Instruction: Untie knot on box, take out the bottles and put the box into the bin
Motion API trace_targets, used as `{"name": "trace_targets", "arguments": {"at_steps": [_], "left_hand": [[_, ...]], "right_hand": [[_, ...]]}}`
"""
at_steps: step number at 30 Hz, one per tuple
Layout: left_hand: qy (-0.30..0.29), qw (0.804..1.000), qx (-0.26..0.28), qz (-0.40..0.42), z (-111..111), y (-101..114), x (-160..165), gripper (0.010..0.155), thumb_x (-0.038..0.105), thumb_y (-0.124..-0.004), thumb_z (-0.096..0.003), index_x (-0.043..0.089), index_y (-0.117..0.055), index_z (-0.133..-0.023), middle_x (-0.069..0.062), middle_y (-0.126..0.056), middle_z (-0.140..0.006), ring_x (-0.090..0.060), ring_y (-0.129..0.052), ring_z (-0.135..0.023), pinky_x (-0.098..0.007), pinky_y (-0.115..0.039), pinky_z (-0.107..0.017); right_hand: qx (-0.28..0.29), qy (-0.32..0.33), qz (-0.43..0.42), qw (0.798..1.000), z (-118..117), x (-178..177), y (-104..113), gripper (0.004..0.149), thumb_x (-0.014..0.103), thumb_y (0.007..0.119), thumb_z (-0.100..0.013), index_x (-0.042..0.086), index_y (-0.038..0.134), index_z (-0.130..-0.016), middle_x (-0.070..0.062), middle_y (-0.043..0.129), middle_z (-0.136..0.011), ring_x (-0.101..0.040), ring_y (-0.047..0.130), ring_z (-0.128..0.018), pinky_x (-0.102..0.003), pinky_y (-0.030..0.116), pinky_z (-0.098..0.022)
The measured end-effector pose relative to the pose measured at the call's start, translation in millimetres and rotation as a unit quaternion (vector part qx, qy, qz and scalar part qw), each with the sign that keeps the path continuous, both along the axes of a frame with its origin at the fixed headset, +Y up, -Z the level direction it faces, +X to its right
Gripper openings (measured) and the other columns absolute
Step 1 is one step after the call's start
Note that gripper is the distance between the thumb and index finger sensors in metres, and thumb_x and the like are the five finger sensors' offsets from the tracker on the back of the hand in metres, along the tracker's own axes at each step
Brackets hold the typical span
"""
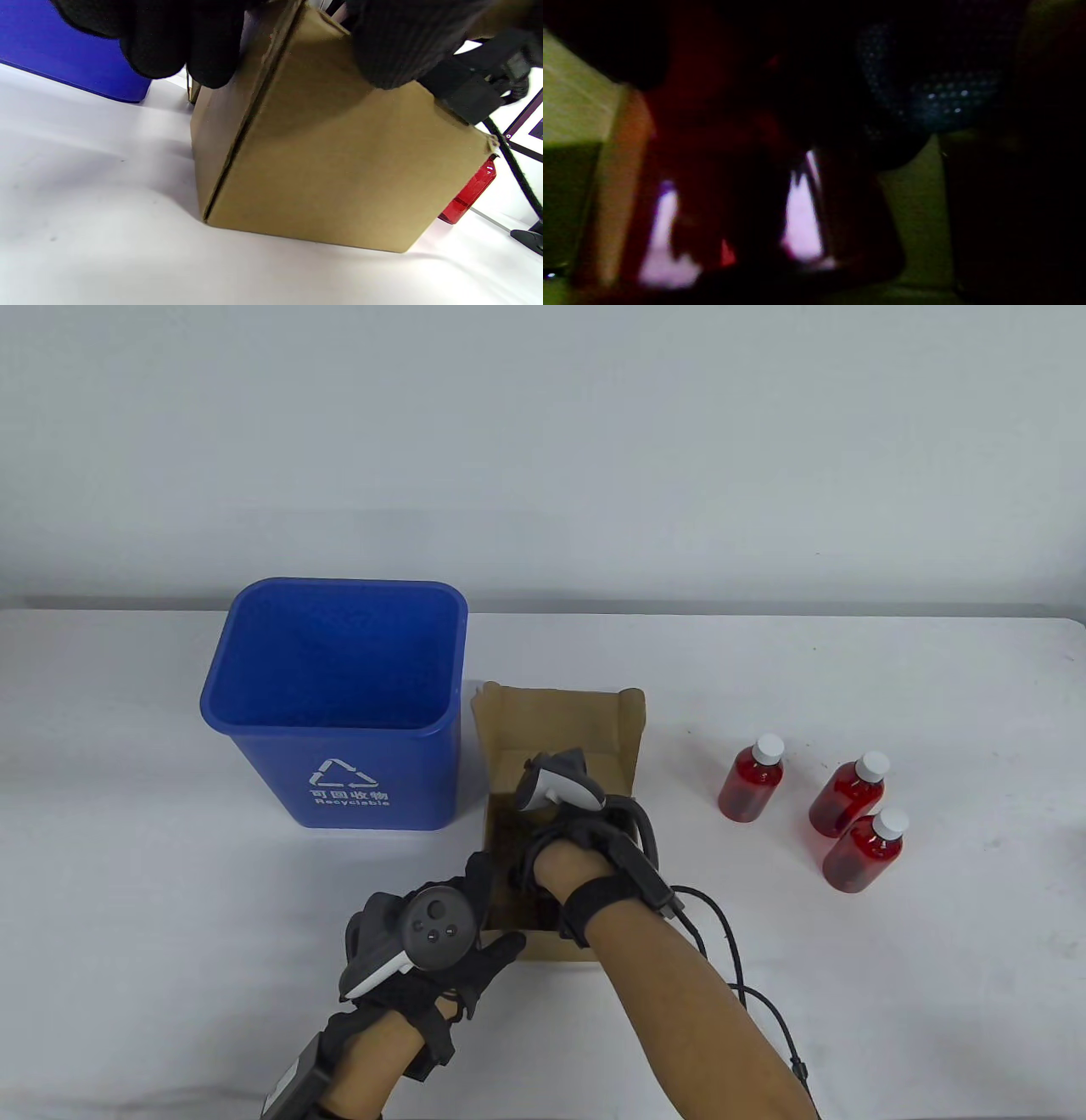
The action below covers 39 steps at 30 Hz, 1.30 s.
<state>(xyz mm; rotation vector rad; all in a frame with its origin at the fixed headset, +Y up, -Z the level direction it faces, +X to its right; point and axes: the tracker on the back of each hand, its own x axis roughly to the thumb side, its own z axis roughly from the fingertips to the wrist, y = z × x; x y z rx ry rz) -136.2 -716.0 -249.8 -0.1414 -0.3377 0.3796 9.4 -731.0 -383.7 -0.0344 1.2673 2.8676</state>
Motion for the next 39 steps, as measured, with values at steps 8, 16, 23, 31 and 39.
{"name": "trace_targets", "arguments": {"at_steps": [8,16,23,31,39], "left_hand": [[0.001,1.0,-0.002,0.001,0,0,-1,0.095,0.06,-0.072,-0.0483,0.009,-0.024,-0.112,-0.022,-0.062,-0.103,-0.057,-0.066,-0.092,-0.072,-0.052,-0.068],[0.003,1.0,-0.004,0.003,0,0,-1,0.095,0.06,-0.072,-0.0484,0.009,-0.023,-0.112,-0.022,-0.062,-0.103,-0.057,-0.065,-0.092,-0.072,-0.052,-0.068],[0.003,1.0,-0.005,0.004,0,0,-2,0.095,0.059,-0.072,-0.0486,0.01,-0.023,-0.112,-0.022,-0.062,-0.103,-0.057,-0.065,-0.092,-0.072,-0.051,-0.068],[0.003,1.0,-0.006,0.006,0,0,-2,0.095,0.059,-0.072,-0.0486,0.01,-0.022,-0.112,-0.022,-0.062,-0.103,-0.057,-0.065,-0.092,-0.072,-0.051,-0.069],[0.006,1.0,-0.007,0.007,1,-1,-2,0.095,0.059,-0.072,-0.0486,0.01,-0.022,-0.112,-0.022,-0.062,-0.103,-0.057,-0.065,-0.092,-0.072,-0.051,-0.069]], "right_hand": [[0.071,0.002,-0.11,0.991,10,11,61,0.086,0.064,0.075,-0.045,-0.004,0.052,-0.092,-0.019,0.077,-0.078,-0.037,0.1,-0.051,-0.042,0.086,-0.032],[0.177,0.004,-0.201,0.963,29,59,114,0.085,0.064,0.078,-0.043,0.0,0.054,-0.094,-0.016,0.078,-0.081,-0.038,0.099,-0.054,-0.043,0.085,-0.034],[0.249,-0.02,-0.258,0.933,44,119,134,0.083,0.065,0.079,-0.042,0.006,0.055,-0.095,-0.012,0.08,-0.083,-0.037,0.09,-0.057,-0.041,0.08,-0.036],[0.389,-0.081,-0.295,0.869,58,192,121,0.081,0.056,0.084,-0.043,0.008,0.048,-0.098,-0.014,0.069,-0.092,-0.045,0.083,-0.069,-0.049,0.076,-0.045],[0.464,-0.115,-0.285,0.83,64,239,75,0.081,0.047,0.087,-0.043,0.009,0.041,-0.099,-0.015,0.057,-0.098,-0.049,0.076,-0.079,-0.052,0.073,-0.05]]}}
